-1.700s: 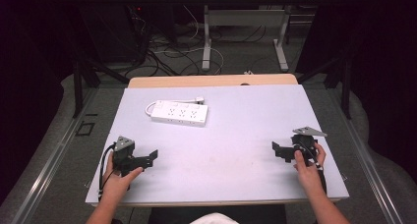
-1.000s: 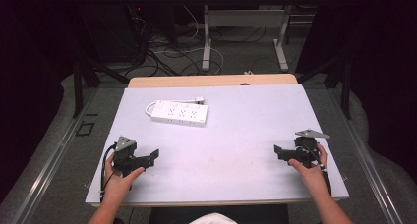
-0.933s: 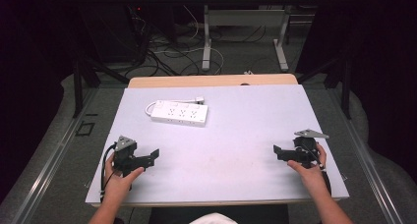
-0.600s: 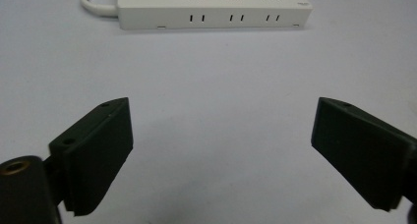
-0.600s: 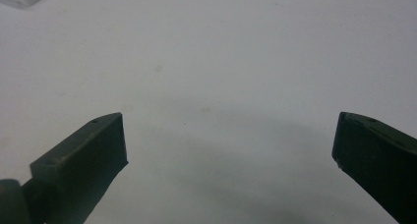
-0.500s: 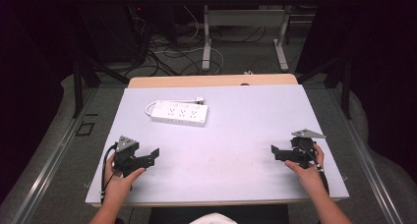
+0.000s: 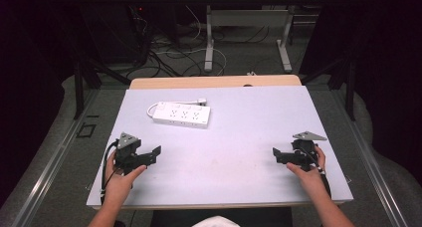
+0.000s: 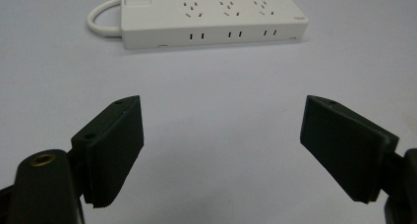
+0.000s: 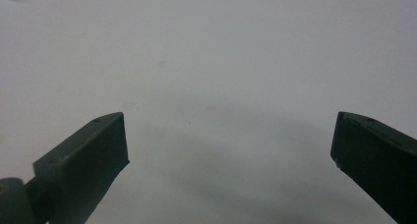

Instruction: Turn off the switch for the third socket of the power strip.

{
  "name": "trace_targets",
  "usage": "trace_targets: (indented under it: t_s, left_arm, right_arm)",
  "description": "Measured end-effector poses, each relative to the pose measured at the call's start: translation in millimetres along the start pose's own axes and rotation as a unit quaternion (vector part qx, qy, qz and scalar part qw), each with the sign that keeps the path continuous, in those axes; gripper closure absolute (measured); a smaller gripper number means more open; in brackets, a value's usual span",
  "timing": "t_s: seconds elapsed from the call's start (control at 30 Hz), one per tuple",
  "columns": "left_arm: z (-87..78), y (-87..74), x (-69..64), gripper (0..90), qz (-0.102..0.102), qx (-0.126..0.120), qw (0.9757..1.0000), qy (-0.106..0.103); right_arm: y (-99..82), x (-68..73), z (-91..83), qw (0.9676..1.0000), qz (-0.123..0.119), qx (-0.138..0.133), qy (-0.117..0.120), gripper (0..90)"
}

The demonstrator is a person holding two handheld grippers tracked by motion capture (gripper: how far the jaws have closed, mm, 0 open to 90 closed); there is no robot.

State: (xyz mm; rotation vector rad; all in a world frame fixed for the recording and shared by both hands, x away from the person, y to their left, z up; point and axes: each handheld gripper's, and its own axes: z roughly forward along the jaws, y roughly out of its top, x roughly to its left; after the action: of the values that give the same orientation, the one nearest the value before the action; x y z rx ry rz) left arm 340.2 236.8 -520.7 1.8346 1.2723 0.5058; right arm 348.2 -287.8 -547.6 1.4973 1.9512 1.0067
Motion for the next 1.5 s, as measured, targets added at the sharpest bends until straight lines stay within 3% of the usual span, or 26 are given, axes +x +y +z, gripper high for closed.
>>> trace_targets:
  t_s: [0.13, 0.37, 0.5, 0.67, 1.07, 1.5]
  left_arm:
    - [2.2, 8.9, 0.9, 16.6, -0.006, 0.006, 1.0000, 0.006]
    - [3.1, 26.2, 4.4, 16.6, 0.009, 0.004, 0.9999, 0.014]
    - [5.9, 33.7, 5.8, 16.6, 0.008, 0.003, 0.9998, 0.018]
    - [9.5, 43.7, 6.3, 17.3, 0.003, 0.005, 0.9999, 0.009]
    - [23.6, 71.0, -9.4, 19.4, 0.012, 0.023, 0.9996, -0.012]
    - [31.2, 107.5, -32.3, 22.7, 0.033, 0.012, 0.9990, -0.026]
  right_arm:
    - [-0.3, -0.2, -0.5, 1.0000, 0.004, 0.001, -0.002, 1.3]
    - [-0.7, -1.7, -1.8, 1.0000, 0.004, 0.001, -0.003, 2.6]
    - [-0.7, -1.9, -2.3, 1.0000, 0.005, 0.001, -0.002, 2.8]
    - [-0.7, -2.2, -2.5, 1.0000, 0.005, 0.001, -0.001, 3.3]
    - [-1.1, -2.4, -2.1, 1.0000, 0.005, 0.003, -0.001, 3.9]
    - [-1.0, -2.5, -2.4, 1.0000, 0.008, 0.003, 0.000, 4.0]
